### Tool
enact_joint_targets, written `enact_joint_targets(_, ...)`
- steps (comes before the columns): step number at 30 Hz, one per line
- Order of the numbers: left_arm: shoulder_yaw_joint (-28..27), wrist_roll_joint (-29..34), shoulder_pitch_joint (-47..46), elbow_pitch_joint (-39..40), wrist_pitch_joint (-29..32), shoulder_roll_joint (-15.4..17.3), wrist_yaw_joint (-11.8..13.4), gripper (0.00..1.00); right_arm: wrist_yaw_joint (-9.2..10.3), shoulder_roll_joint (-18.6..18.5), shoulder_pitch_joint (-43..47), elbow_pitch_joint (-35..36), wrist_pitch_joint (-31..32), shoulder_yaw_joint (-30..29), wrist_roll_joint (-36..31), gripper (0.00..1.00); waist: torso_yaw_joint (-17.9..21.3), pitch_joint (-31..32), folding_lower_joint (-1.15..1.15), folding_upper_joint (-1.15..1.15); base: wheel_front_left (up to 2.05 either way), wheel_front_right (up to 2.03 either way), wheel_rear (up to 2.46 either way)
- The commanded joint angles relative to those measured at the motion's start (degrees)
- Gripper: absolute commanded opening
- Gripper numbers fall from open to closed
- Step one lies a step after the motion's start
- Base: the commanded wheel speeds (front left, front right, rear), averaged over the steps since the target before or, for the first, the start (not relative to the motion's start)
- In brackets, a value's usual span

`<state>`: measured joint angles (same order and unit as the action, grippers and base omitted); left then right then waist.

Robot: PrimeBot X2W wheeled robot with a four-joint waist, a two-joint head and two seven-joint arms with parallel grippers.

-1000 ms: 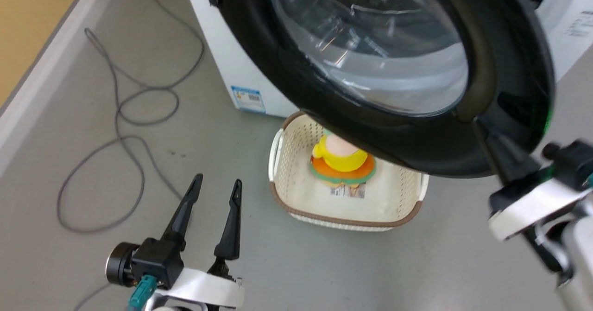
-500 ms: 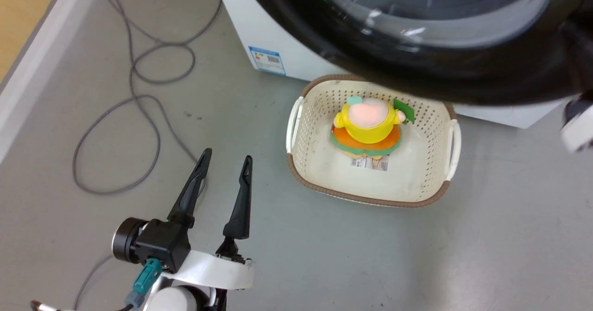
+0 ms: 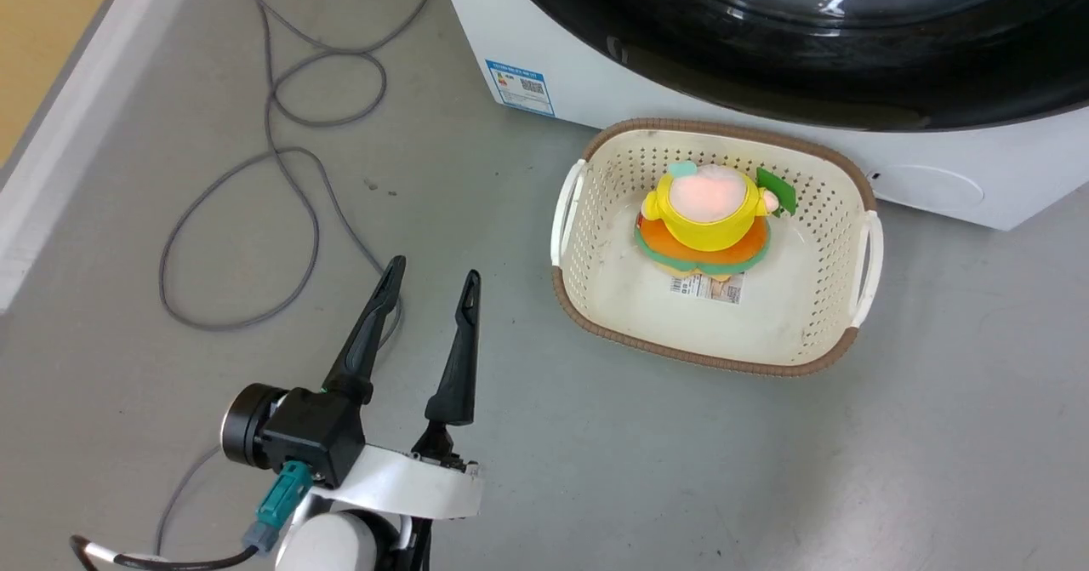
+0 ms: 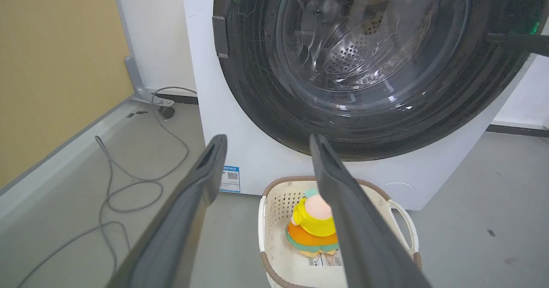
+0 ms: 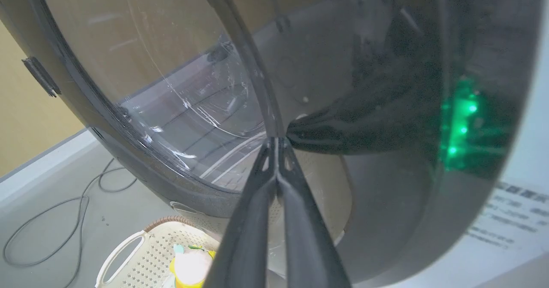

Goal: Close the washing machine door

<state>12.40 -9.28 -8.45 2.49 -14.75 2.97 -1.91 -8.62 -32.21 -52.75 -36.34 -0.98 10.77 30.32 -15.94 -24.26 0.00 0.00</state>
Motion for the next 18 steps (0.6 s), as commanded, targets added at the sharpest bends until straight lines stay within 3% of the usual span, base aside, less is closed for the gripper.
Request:
enact_joint_targets(1,-0.01,-0.14,-0.69,-0.13,-0.25,-0.09,0.42,1.0,1.13,-1.84,-2.27,-1.26,-1.23,-1.49,0.14,0.0,0.21,0.49,0.0,0.0,0.0,0.0,0.0)
enact_joint_targets(10,-1.34,0.46,0.62,-1.74,-0.25,-0.09,0.8,1.0,1.13,0.31,3.53,-0.82,-7.63,3.78,0.78,0.0,3.24,6.56,0.0,0.0,0.0,0.0,0.0)
enact_joint_targets(18,-3.79,1.13,3.43,-3.72,-0.25,-0.09,0.52,1.0,1.13,3.05,15.54,5.61,-12.67,5.97,1.27,0.0,7.01,13.66,0.0,0.0,0.0,0.0,0.0)
